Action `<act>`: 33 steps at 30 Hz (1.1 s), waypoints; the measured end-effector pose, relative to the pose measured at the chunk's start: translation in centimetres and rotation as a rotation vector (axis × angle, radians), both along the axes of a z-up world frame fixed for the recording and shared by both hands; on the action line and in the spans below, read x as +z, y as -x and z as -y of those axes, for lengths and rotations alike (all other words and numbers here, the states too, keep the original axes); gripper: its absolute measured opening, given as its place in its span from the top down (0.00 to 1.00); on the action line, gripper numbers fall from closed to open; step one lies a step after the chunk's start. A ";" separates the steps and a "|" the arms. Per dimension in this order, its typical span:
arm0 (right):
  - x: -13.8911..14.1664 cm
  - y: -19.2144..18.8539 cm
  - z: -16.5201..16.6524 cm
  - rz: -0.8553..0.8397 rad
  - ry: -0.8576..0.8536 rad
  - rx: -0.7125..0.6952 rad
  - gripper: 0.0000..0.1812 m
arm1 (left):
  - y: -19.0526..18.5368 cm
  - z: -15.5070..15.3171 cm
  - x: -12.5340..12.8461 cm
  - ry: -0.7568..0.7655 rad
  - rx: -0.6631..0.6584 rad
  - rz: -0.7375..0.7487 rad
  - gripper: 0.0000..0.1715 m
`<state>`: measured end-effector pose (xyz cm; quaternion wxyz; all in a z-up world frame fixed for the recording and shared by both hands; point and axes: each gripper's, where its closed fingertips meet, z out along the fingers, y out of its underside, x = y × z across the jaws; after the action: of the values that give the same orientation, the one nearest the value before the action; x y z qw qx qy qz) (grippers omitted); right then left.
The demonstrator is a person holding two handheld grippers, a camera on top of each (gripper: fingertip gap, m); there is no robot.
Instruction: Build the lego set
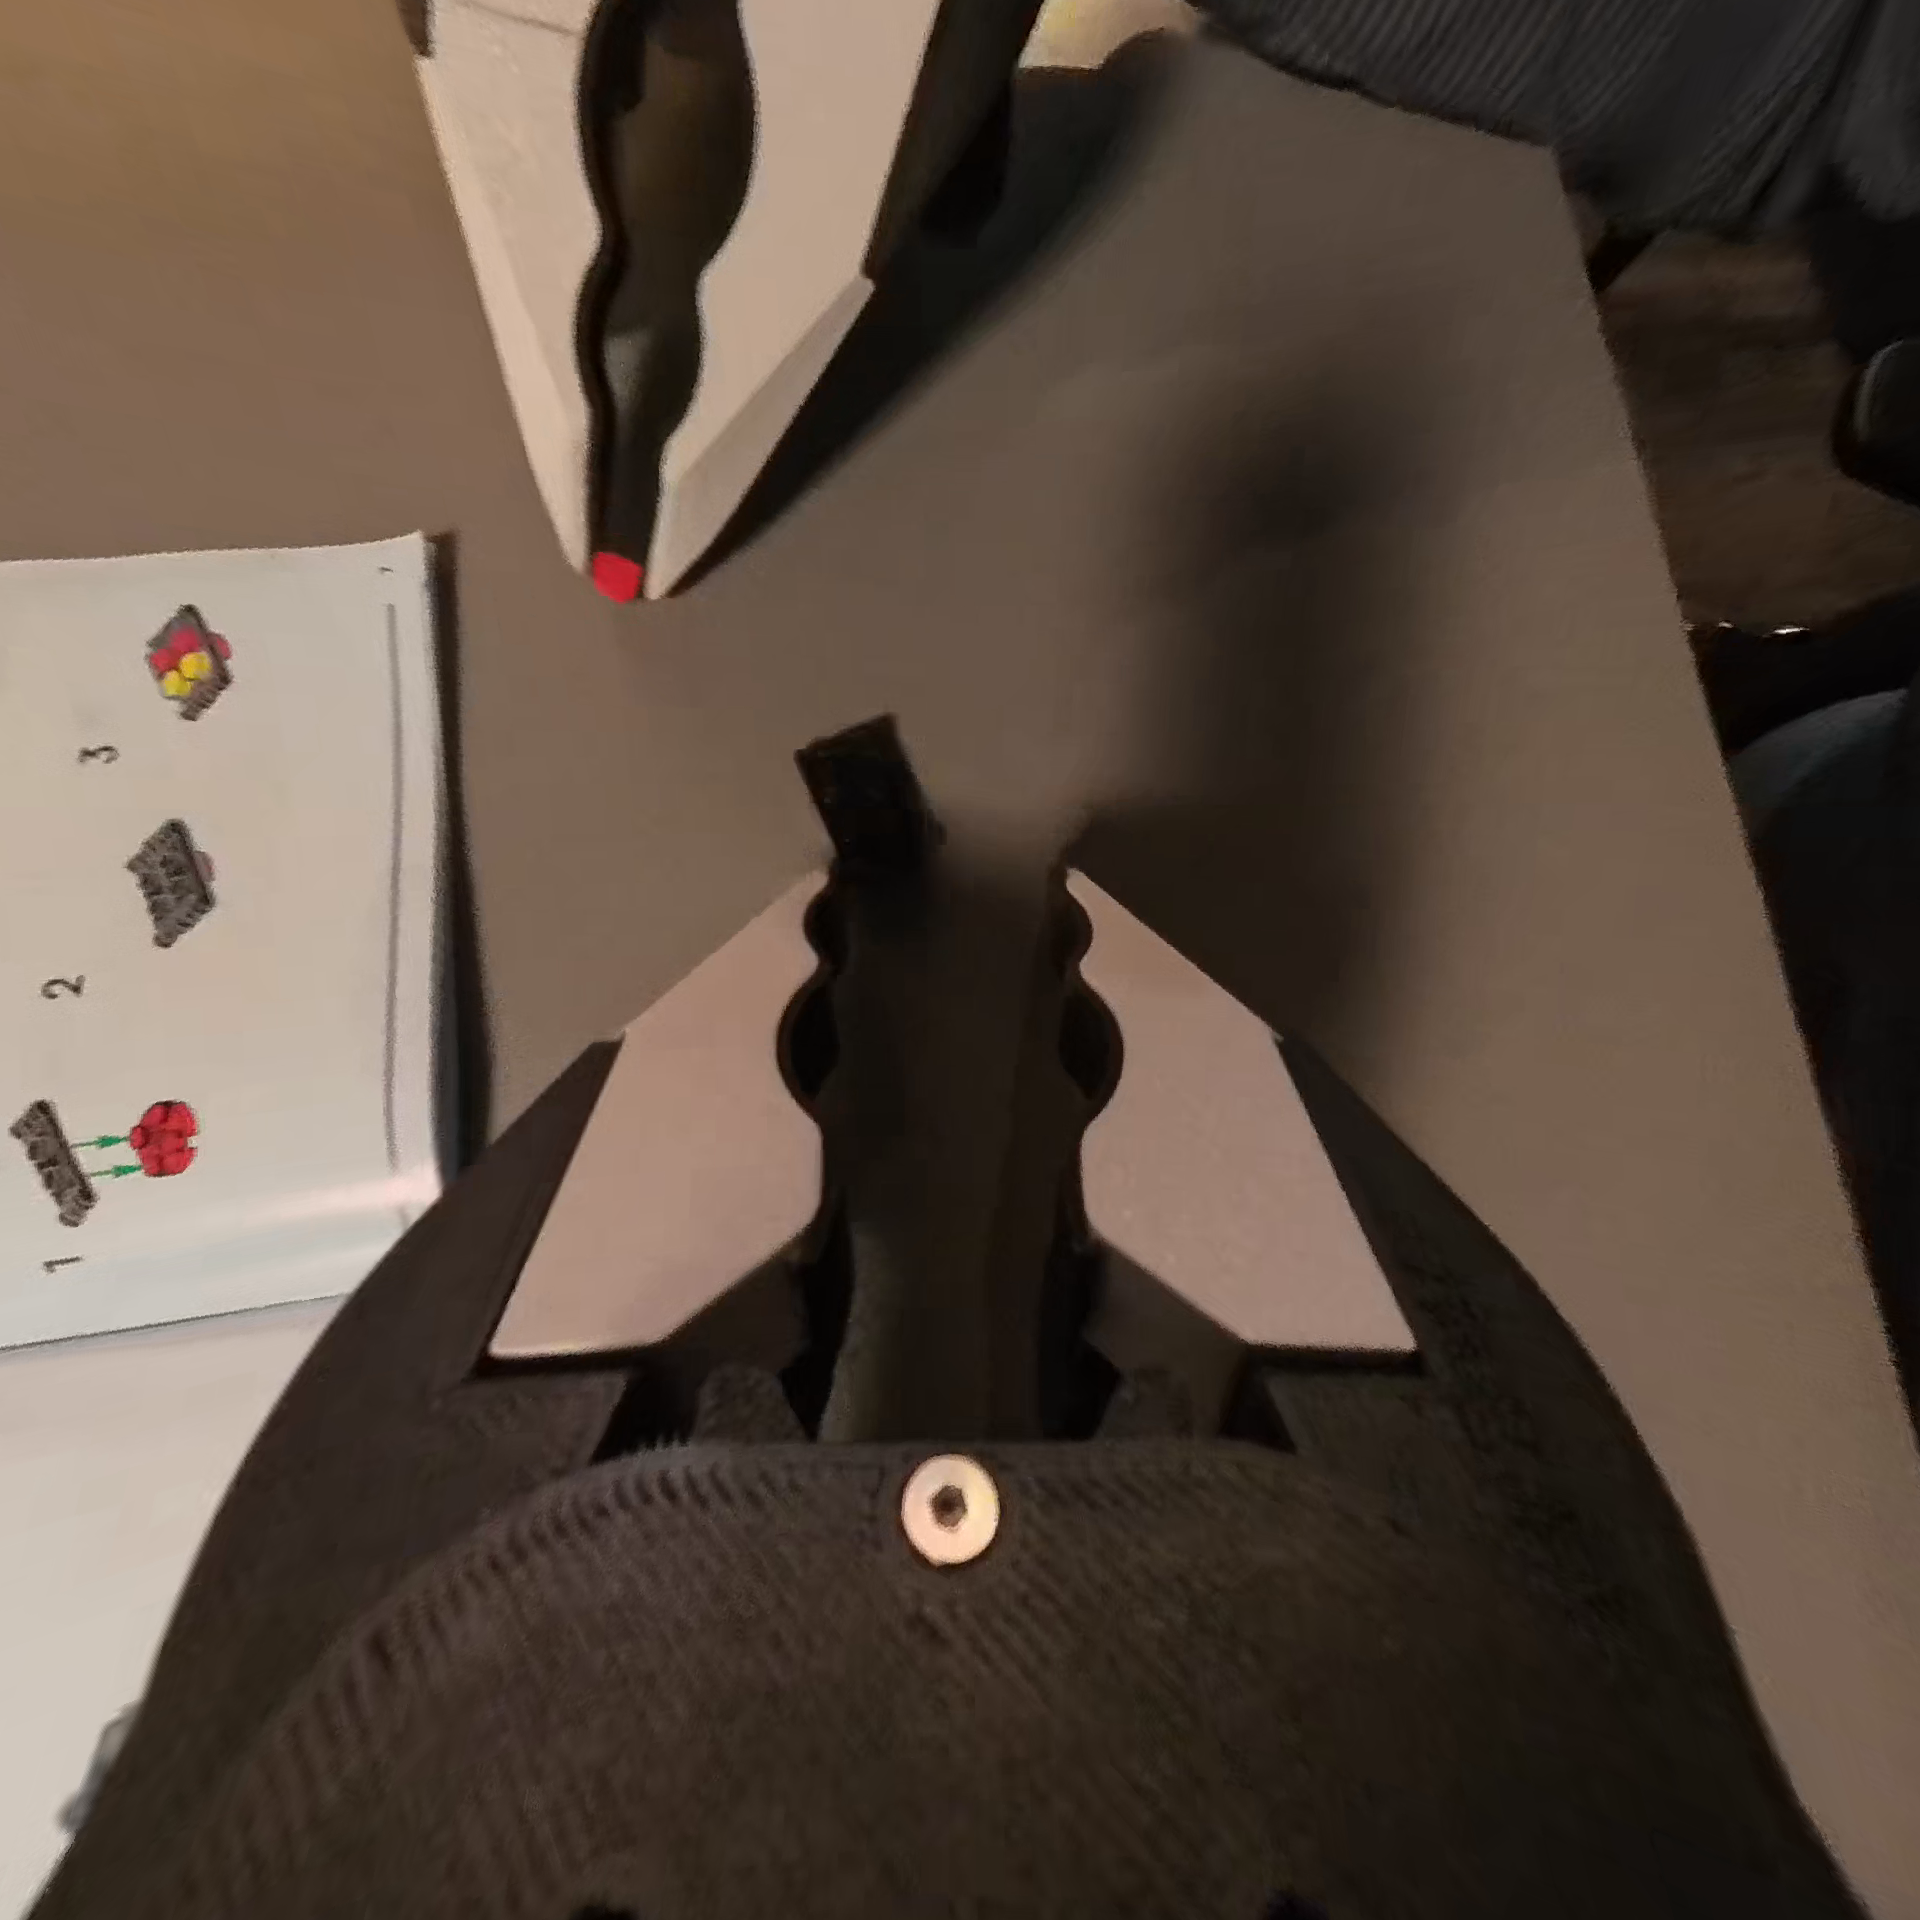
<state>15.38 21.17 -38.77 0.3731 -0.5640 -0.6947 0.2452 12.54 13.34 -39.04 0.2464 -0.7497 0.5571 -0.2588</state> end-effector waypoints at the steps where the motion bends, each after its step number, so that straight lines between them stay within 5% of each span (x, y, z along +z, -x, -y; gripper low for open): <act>1: 0.0 0.0 -0.1 -0.003 -0.004 -0.004 0.97 | -0.2 0.4 0.0 0.015 -0.009 -0.002 0.79; 3: 0.2 0.0 -0.1 -0.012 -0.004 -0.006 0.97 | -0.3 0.3 0.2 0.000 -0.006 0.000 0.81; 6: 0.3 0.0 -0.1 -0.023 0.006 -0.003 0.97 | -0.4 -1.2 0.3 -0.103 0.016 0.014 0.71; 11: 1.2 0.1 0.7 -0.074 0.073 0.027 0.97 | -1.4 -1.4 0.1 -0.233 -0.165 0.080 0.66; 23: 2.2 0.2 1.0 -0.131 0.133 0.041 0.97 | -1.6 -1.3 -0.2 -0.116 -0.295 0.085 0.80; 26: 2.2 0.2 1.1 -0.134 0.136 0.045 0.97 | -1.6 -1.5 -0.2 -0.123 -0.248 0.067 0.81; 33: 3.3 0.9 2.2 -0.197 0.164 0.087 0.97 | -1.1 -1.4 0.9 -0.149 0.128 0.106 0.81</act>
<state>14.49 18.94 -35.48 0.3811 -0.5350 -0.6561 0.3716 13.61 14.71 -38.13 0.3466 -0.7486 0.5118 -0.2397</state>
